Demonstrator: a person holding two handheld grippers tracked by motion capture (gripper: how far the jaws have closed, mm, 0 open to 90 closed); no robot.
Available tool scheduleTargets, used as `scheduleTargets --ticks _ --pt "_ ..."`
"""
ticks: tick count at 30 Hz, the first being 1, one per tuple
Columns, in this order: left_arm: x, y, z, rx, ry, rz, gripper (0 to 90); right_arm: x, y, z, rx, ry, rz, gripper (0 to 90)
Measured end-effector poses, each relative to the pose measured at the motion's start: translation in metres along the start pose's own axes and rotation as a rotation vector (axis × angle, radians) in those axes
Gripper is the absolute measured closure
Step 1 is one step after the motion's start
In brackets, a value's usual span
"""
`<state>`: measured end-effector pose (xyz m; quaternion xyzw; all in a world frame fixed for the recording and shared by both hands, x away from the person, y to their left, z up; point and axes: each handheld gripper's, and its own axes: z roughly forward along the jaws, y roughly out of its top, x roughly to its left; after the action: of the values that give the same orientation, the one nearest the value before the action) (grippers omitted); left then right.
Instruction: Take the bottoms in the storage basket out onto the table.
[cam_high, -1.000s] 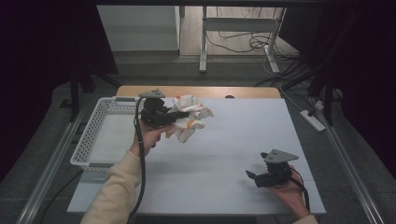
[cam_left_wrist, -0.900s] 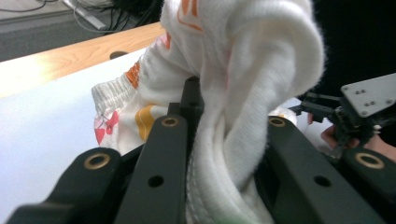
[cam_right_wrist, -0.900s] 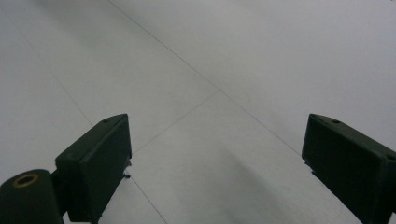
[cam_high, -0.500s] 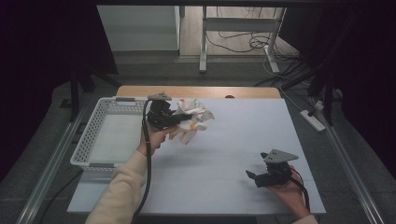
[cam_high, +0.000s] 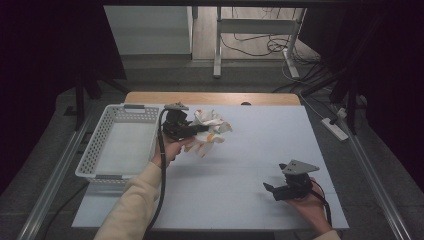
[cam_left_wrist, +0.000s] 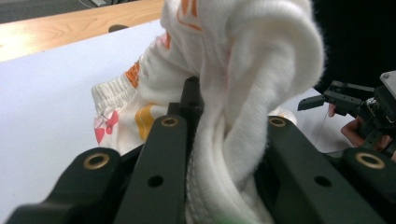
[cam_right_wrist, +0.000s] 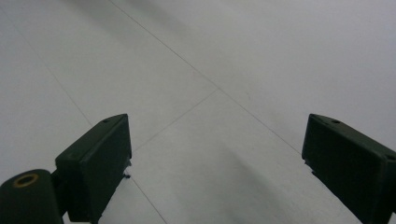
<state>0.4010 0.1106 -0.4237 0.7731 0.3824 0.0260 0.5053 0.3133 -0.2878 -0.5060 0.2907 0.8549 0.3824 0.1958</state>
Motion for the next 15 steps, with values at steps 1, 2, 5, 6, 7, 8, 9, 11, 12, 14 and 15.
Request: scheduleTargets --ticks 1,2,5,6,7,8,9,11,12,14,15 --pt "0.001 -0.001 0.001 0.003 0.001 -0.003 79.0 0.0 0.0 0.0 0.0 0.0 0.0 8.1" --pt "0.001 -0.001 0.002 0.006 0.003 -0.005 79.0 0.0 0.0 0.0 0.001 0.001 0.0 8.1" --pt "0.003 -0.003 0.005 0.014 0.003 -0.009 79.0 0.0 0.0 0.0 0.001 0.001 -0.001 8.1" --pt "0.003 -0.004 0.006 0.017 0.003 -0.012 79.0 0.0 0.0 0.0 0.002 0.001 -0.001 8.1" --pt "0.004 -0.004 0.007 0.02 0.003 -0.013 79.0 0.0 0.0 0.0 0.002 0.001 -0.001 8.1" --pt "0.004 -0.004 0.009 0.025 0.002 -0.015 79.0 0.0 0.0 0.0 0.003 0.0 -0.001 8.1" --pt "0.004 -0.005 0.01 0.029 0.002 -0.015 79.0 0.0 0.0 0.0 0.001 0.0 0.0 8.1" --pt "0.005 -0.006 0.013 0.037 0.002 -0.018 79.0 0.0 0.0 0.0 0.002 0.0 0.0 8.1" --pt "0.005 -0.007 0.015 0.042 0.002 -0.019 78.9 0.0 0.0 0.0 0.003 0.0 -0.001 8.1" --pt "0.006 -0.008 0.017 0.05 0.002 -0.022 78.6 0.0 0.0 0.0 0.002 -0.001 -0.001 8.1" --pt "0.006 -0.009 0.019 0.056 0.002 -0.025 78.6 0.0 0.0 0.0 0.002 0.0 -0.001 8.1"
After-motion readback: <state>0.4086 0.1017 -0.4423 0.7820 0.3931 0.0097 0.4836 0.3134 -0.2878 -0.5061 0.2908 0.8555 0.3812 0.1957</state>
